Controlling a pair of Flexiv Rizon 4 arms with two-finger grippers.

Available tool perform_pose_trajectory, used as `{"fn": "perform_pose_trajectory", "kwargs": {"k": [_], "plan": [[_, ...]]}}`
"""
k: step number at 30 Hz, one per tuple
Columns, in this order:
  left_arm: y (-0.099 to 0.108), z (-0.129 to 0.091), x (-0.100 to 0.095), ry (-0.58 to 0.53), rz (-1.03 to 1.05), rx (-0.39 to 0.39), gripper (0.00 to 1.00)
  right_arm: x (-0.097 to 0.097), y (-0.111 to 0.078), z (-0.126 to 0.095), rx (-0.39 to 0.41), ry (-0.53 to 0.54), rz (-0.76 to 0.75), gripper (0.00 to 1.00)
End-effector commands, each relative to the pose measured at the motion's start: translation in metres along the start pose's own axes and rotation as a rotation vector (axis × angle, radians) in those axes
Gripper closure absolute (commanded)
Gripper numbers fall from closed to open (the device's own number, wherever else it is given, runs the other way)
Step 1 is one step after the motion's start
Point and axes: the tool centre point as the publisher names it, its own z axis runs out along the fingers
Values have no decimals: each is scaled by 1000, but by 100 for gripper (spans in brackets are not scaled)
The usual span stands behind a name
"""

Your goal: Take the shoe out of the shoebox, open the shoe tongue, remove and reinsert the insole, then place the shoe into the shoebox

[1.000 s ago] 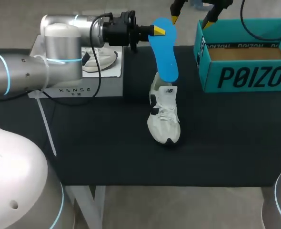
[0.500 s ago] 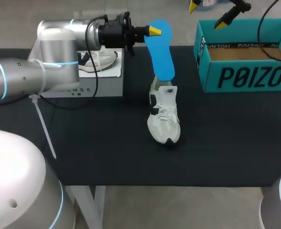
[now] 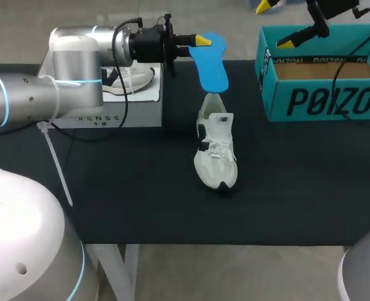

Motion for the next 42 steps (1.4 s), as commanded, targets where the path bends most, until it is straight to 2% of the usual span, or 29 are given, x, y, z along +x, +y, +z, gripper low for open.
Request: {"fn": "perform_pose_trajectory", "kwargs": {"k": [1,5,10,12,14,15,17,21,26,42], "plan": [[-1,0,0,-7,29,-4,100,-5,-3,2,-8,188,-7,0],[-3,0,-1,-44,109,9,100,-7,-3,1,-5,169,-13,0],[-6,-1,-1,-25,120,2,100,-7,-3,1,0,166,-11,0],[-6,-2,0,-25,131,9,100,-5,-3,1,33,261,15,0],[-6,-2,0,-28,133,10,100,-4,-3,1,32,292,-6,0],[-7,-2,0,-30,133,9,100,-4,-4,0,35,344,-2,0],[-7,-2,0,-32,131,7,100,-4,-5,-3,36,411,-49,0],[-9,-3,1,-28,94,-8,100,-5,-10,-2,49,464,-176,0],[-11,-3,2,-31,85,-10,100,-4,-10,0,59,455,-223,0],[-14,-1,3,-23,95,-4,100,-3,-9,-3,41,439,-205,0]]}}
